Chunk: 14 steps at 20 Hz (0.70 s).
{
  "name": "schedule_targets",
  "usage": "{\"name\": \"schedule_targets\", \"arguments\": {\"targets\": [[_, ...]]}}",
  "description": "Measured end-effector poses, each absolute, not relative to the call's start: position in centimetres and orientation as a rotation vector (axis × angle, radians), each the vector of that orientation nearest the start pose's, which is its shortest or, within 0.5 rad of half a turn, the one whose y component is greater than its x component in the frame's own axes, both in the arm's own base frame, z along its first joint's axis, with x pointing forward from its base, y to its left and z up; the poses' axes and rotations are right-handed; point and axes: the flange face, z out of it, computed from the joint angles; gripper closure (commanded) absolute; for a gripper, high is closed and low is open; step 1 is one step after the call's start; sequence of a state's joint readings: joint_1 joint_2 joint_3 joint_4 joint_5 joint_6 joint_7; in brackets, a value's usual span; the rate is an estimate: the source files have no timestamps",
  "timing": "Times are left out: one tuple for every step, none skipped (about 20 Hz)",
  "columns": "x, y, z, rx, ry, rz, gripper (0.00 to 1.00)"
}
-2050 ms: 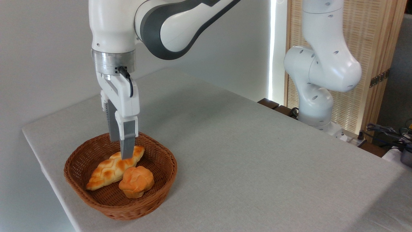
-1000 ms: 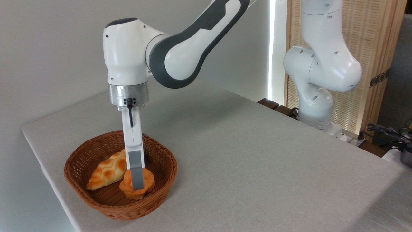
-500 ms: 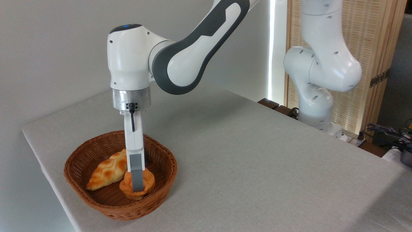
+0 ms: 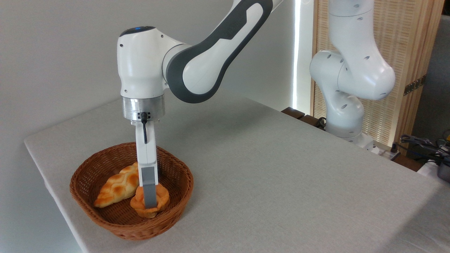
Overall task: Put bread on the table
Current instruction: 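Descend onto the round bun and close the gripper around it, then lift the bun out of the basket and carry it onto the table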
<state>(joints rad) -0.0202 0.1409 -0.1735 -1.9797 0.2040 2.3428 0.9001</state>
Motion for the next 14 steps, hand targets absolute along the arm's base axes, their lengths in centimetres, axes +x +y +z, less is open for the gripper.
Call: {"name": "schedule_targets", "arguments": {"targets": [[59.6,-11.1,42.1,-2.401,1.67,-0.241,0.74],[59.6,-11.1,42.1,-2.401,1.67,-0.242,0.74],[59.6,-11.1,42.2,-2.4,1.669,-0.244,0.74],[59.6,-11.1,42.3,-2.399,1.668,-0.246,0.74],[59.6,-11.1,42.4,-2.399,1.667,-0.248,0.74],[59.6,-11.1,42.5,-2.399,1.664,-0.252,0.74],[59.6,-11.1,42.8,-2.402,1.657,-0.258,0.74],[59.6,-11.0,43.2,-2.409,1.642,-0.268,0.74],[59.5,-11.0,43.7,-2.432,1.615,-0.289,0.74],[59.5,-10.8,44.5,-2.467,1.579,-0.318,0.74],[59.5,-10.6,45.4,-2.503,1.548,-0.354,0.74],[59.5,-10.4,46.3,-2.532,1.525,-0.384,0.74],[59.5,-10.1,47.2,-2.557,1.504,-0.405,0.74],[59.4,-9.8,47.9,-2.579,1.488,-0.409,0.74]]}}
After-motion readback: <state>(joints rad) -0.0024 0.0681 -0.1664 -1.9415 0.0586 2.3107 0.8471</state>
